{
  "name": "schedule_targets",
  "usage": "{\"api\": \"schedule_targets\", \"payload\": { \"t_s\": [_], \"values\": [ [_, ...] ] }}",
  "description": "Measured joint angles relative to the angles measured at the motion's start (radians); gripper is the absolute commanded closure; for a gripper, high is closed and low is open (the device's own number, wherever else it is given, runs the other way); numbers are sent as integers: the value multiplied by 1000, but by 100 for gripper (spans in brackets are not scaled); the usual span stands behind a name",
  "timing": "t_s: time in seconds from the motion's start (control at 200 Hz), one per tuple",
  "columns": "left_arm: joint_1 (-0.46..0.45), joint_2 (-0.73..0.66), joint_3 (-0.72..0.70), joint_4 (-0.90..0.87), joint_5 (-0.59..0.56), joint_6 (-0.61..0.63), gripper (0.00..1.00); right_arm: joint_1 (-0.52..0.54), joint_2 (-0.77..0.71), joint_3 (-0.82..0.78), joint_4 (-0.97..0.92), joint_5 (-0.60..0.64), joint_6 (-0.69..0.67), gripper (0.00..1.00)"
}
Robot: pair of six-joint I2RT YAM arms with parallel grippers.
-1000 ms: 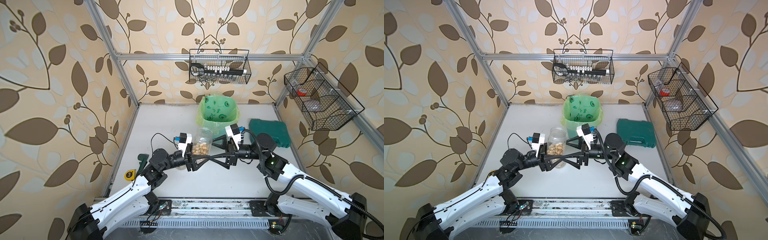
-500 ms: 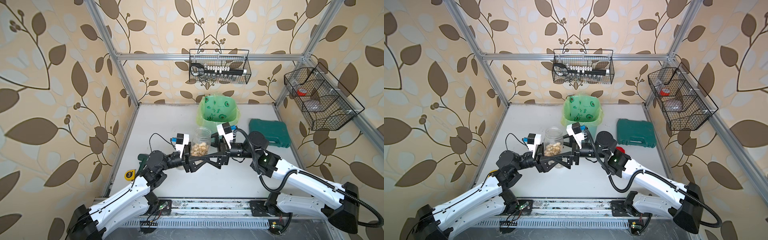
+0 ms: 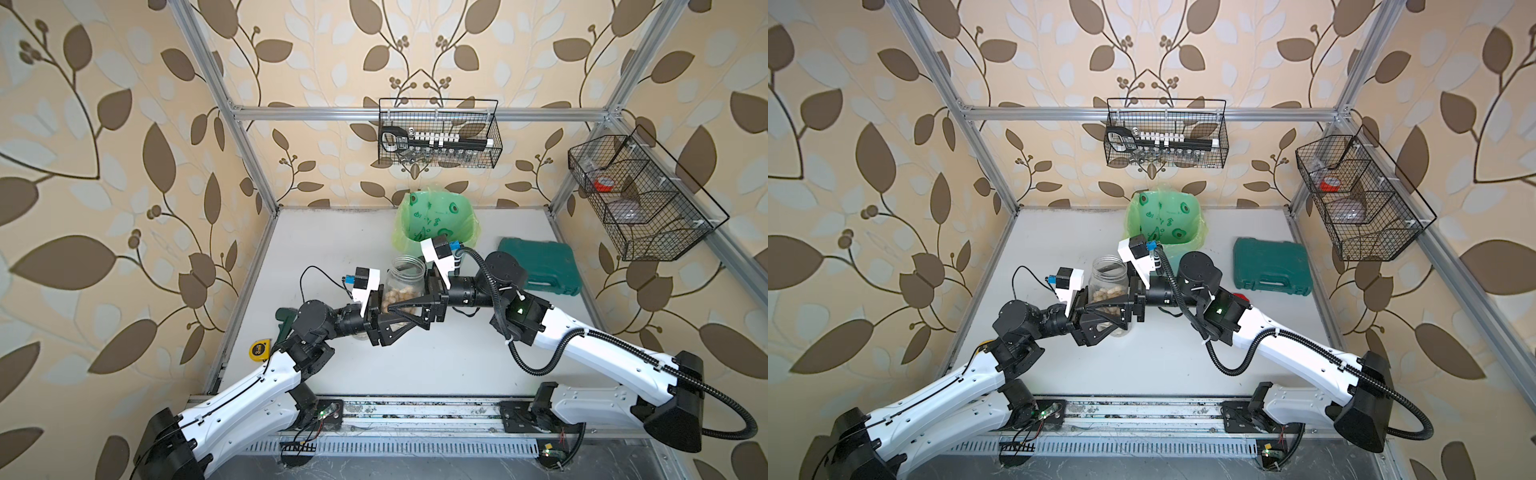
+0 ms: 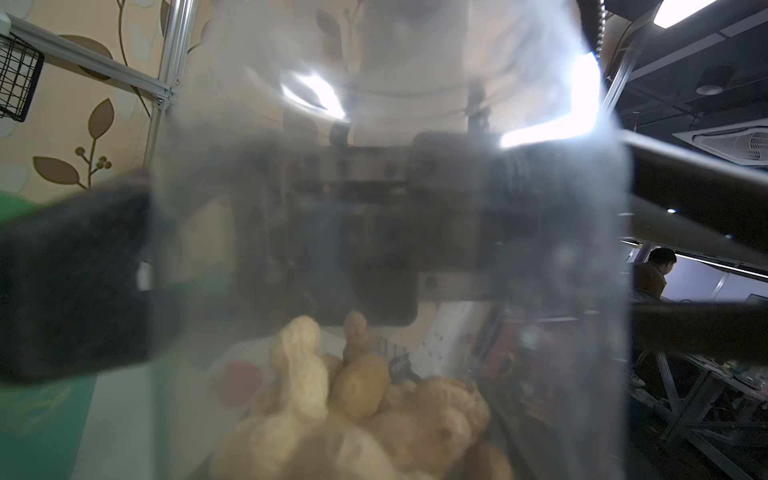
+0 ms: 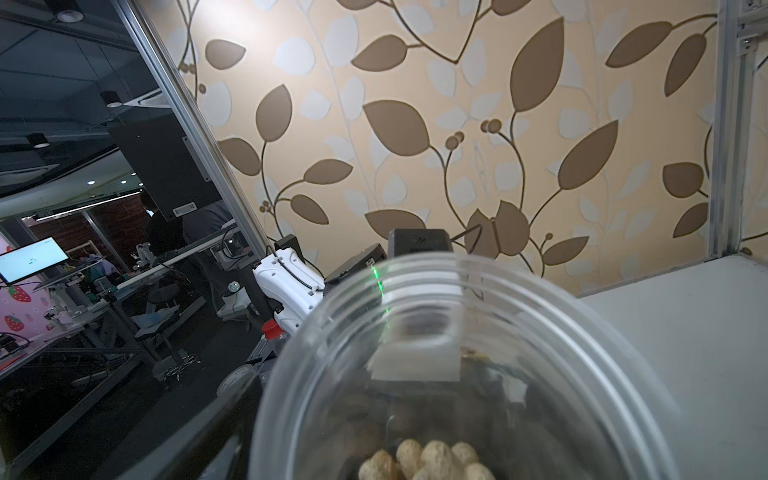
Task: Empty moldy peanuts from jars
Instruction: Pour the moldy peanuts from the jar into the trash bin.
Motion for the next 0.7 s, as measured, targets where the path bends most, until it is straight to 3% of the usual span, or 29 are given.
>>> {"api": "schedule_targets", "payload": {
  "t_s": [0.25,0.295,0.505,0.7],
  "values": [
    [0,5,2,-11,10,14,67,0,13,9,-3,35,-13,30],
    [0,5,3,-11,12,12,60,0,13,9,-2,39,-10,35],
    [0,3,7,-35,5,26,2,0,13,9,-6,42,-11,55],
    [0,-18,10,-168,-31,66,1,1,-24,9,-91,130,-39,62]
  ]
}}
